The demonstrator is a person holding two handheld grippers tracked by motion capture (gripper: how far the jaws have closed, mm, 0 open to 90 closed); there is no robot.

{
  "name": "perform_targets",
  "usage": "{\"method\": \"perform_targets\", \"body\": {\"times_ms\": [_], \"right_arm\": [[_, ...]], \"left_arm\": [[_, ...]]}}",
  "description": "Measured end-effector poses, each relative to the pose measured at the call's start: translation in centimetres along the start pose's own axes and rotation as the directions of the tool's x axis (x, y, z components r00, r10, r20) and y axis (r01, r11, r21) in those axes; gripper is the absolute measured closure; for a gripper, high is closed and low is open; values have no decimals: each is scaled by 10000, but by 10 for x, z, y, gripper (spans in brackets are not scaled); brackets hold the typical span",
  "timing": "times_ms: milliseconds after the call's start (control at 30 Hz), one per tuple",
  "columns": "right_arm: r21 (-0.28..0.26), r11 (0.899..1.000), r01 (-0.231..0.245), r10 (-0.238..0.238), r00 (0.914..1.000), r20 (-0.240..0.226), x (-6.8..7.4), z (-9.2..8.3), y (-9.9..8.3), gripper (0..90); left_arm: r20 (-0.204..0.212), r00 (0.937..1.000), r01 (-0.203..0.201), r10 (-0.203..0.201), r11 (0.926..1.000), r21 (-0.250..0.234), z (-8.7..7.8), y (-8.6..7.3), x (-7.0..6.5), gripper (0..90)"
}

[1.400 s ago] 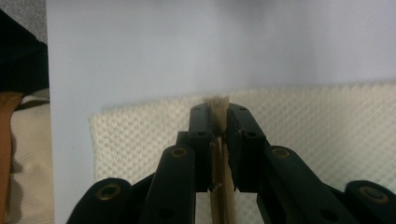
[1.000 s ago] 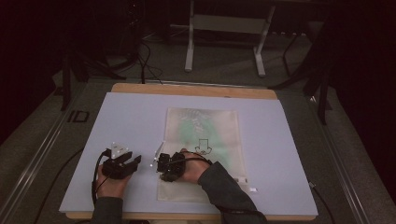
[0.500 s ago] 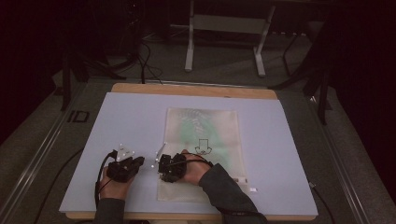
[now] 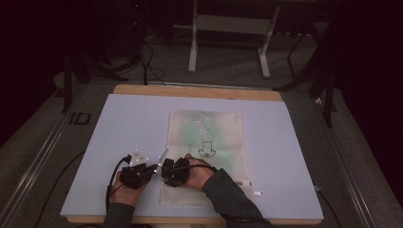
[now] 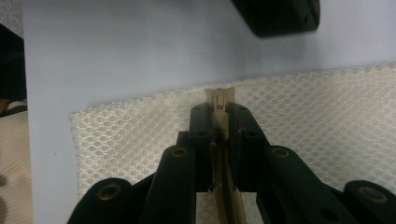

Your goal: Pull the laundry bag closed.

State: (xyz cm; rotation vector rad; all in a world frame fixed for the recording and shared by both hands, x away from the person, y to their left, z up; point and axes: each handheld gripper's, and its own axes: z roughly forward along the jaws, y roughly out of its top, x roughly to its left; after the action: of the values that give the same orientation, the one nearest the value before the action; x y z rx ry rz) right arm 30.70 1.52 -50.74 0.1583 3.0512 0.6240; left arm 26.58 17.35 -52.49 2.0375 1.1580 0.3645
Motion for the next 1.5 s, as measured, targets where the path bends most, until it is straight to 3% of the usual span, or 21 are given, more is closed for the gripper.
{"method": "perform_targets", "body": {"times_ms": [133,367,800,867,1067,1167,1500], "right_arm": [[-62,10000,2,-1,9997,253,4,0,-1,812],[-302,9993,-216,222,9996,189,3,0,-4,810],[-491,9987,-125,147,9989,445,6,1,-6,811],[-495,9986,-187,208,9990,405,6,0,-6,811],[-570,9976,-390,409,9986,341,6,0,-8,812],[-714,9964,-466,478,9987,151,3,-1,-10,814],[-636,9968,-491,487,9988,-83,-1,-4,-12,820]], "left_arm": [[181,9998,-8,8,10000,24,2,1,-2,887],[720,9973,139,-139,9999,-2,7,2,-3,887],[860,9963,-68,41,9995,313,15,3,-9,880],[930,9956,-161,122,9991,405,16,3,-11,870],[961,9952,108,-161,9984,556,17,2,-8,890],[1235,9916,306,-382,9976,625,18,2,-3,892],[1134,9935,-13,-61,9979,650,18,3,-5,895]]}}
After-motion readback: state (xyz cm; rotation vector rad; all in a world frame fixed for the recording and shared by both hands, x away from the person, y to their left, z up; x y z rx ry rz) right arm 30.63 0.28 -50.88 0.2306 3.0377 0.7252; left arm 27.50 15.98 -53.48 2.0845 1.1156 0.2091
